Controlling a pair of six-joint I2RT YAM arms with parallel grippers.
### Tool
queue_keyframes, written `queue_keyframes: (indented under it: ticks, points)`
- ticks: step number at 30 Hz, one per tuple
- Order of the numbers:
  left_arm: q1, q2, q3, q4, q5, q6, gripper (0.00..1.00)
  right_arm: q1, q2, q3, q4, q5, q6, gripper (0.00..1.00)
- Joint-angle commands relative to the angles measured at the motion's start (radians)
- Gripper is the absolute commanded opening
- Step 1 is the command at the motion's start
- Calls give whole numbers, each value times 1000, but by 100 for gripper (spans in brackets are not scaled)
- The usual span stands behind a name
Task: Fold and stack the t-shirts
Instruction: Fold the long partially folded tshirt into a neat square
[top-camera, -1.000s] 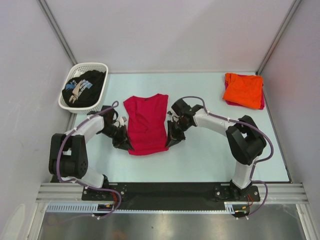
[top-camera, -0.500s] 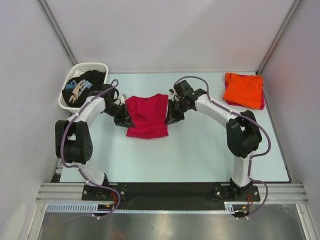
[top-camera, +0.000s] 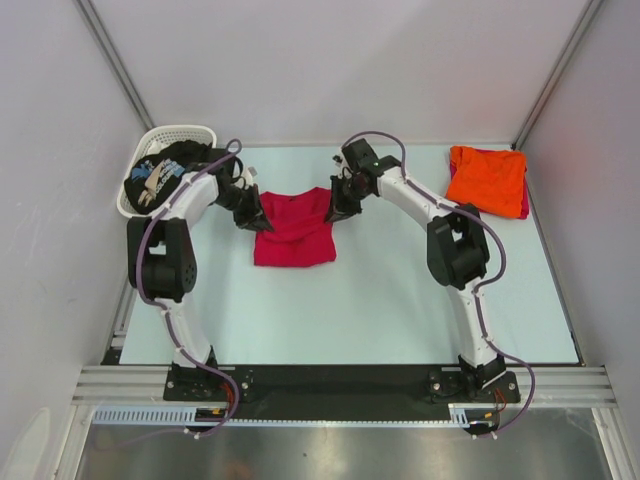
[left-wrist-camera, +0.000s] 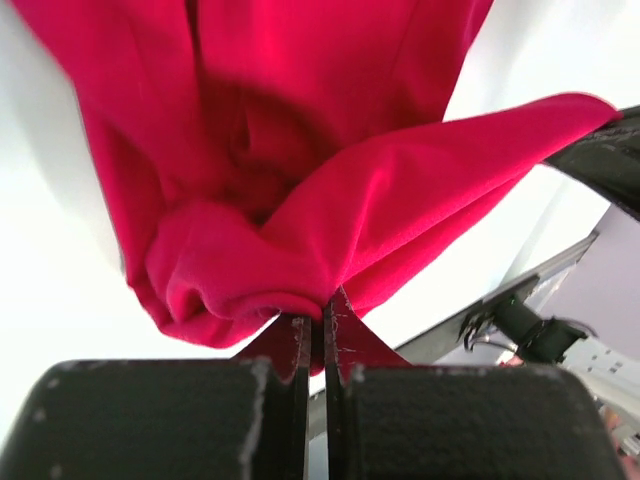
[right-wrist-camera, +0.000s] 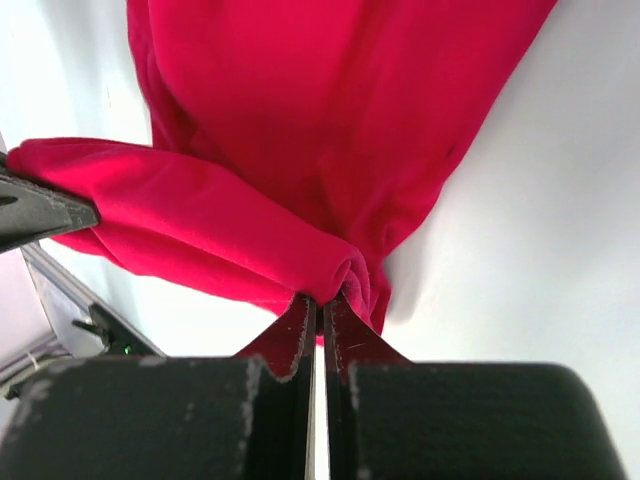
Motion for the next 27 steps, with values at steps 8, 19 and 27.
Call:
queue_keyframes:
  ticks: [8,19,27]
  points:
    - [45,225,329,-13,15,-54,0,-71,237,380,-75,-53,-36,0]
    - [59,258,341,22,-87,-89,100,-79,289,405,-8,68,-86,100]
    - [59,85,255,152,-51,-77,100,-74,45,167,152,158,-99,100]
